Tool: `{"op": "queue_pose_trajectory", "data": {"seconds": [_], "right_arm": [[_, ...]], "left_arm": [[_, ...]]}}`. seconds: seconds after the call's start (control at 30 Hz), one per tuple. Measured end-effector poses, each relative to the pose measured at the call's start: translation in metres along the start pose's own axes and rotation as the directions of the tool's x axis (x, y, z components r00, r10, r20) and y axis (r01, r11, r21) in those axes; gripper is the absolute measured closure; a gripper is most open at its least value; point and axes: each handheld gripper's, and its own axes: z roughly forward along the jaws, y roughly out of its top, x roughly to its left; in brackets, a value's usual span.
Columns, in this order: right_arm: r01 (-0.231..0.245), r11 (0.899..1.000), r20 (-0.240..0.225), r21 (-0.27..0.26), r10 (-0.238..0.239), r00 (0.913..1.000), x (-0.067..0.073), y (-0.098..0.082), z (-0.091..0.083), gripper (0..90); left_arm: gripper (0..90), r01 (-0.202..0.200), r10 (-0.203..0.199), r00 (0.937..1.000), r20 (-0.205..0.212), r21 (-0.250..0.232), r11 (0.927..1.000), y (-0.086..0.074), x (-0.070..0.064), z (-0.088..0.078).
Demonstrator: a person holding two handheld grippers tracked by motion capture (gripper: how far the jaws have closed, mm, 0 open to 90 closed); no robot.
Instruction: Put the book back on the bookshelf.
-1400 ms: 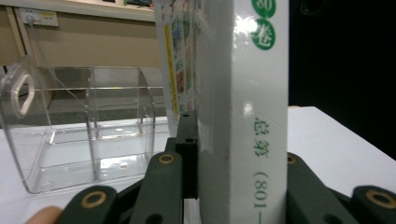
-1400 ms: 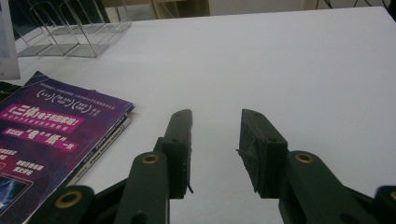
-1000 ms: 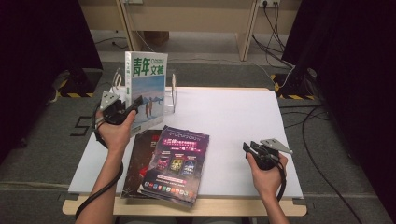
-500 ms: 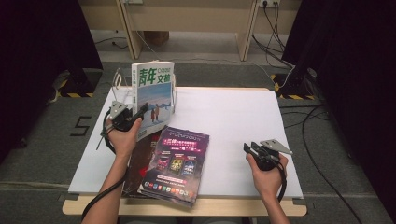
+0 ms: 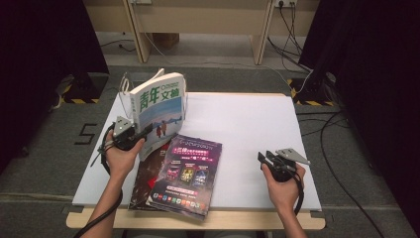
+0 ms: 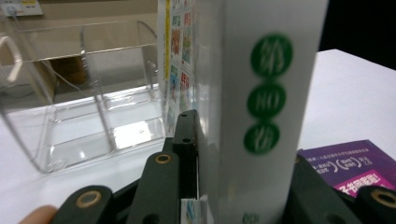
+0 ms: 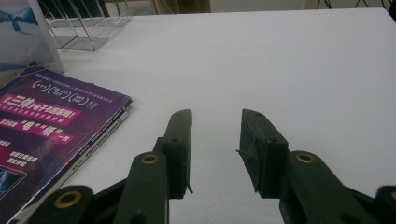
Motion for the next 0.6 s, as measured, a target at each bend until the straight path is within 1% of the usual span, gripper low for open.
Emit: {"op": "queue_pose_trajectory", "data": {"seconds": [0.03,0.17,0.2,0.23,0.27,0.3,0.37,0.47,0.53,0.6], "right_arm": [[0.007,1.000,-0.001,-0.001,-0.007,1.0000,0.000,0.000,0.000,64.1],[0.007,1.000,-0.006,0.006,-0.007,1.0000,0.001,0.000,0.002,64.1],[0.007,1.000,-0.006,0.006,-0.007,1.0000,0.001,0.000,0.002,64.1],[-0.004,1.000,-0.006,0.008,0.004,1.0000,0.002,0.000,0.002,64.1],[0.011,1.000,-0.004,0.007,-0.011,0.9999,0.002,0.000,0.002,64.0],[0.008,1.000,-0.009,0.009,-0.008,0.9999,0.003,0.000,0.003,64.0],[0.004,1.000,-0.009,0.010,-0.004,0.9999,0.004,0.000,0.002,63.8],[0.003,1.000,-0.008,0.010,-0.002,1.0000,0.004,-0.001,0.002,63.5],[0.002,1.000,-0.010,0.012,-0.002,0.9999,0.003,-0.001,0.003,63.4],[0.002,1.000,-0.011,0.015,-0.002,0.9999,0.003,-0.001,0.004,63.2]], "left_arm": [[71.4,0.002,-0.002,1.0000,-0.007,0.002,1.0000,-0.002,0.001,-0.003],[71.1,-0.001,0.002,0.9994,-0.033,0.010,1.0000,-0.010,0.005,-0.012],[71.1,0.004,-0.004,0.9994,-0.034,0.008,1.0000,-0.011,0.006,-0.014],[71.2,-0.003,0.004,0.9994,-0.034,0.011,0.9999,-0.012,0.007,-0.015],[71.1,-0.003,0.004,0.9996,-0.026,0.010,0.9999,-0.012,0.007,-0.016],[71.1,0.003,-0.003,0.9998,-0.020,0.003,1.0000,-0.012,0.007,-0.017],[70.7,0.016,-0.017,0.9998,-0.012,-0.026,0.9995,-0.011,0.007,-0.018],[69.5,0.033,-0.035,0.9992,-0.019,-0.113,0.9931,-0.001,0.004,-0.027],[69.0,0.024,-0.028,0.9992,-0.027,-0.154,0.9878,0.008,0.001,-0.033],[68.2,0.007,-0.014,0.9992,-0.038,-0.184,0.9828,0.019,-0.001,-0.039]]}}
